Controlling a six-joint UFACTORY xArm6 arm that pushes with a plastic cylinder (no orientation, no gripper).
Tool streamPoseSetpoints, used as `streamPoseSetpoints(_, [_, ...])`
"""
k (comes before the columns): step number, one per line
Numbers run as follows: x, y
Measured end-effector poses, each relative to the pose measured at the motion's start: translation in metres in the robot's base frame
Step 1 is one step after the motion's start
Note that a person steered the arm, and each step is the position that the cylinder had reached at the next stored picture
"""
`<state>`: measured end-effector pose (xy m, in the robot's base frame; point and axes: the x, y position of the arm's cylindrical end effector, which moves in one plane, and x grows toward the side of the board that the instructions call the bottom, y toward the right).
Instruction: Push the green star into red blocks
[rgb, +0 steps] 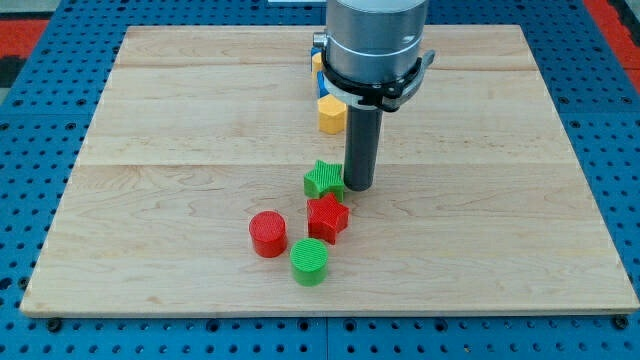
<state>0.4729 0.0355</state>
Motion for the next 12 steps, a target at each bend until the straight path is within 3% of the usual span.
streamPoseSetpoints(5, [0.0,-0.047])
streamPoseSetpoints(7, [-0.025,-0.031])
streamPoseSetpoints(9, [-0.039,-0.086])
streamPoseSetpoints(11, [-0.028,-0.098])
streamPoseSetpoints(12, [-0.003,-0.093])
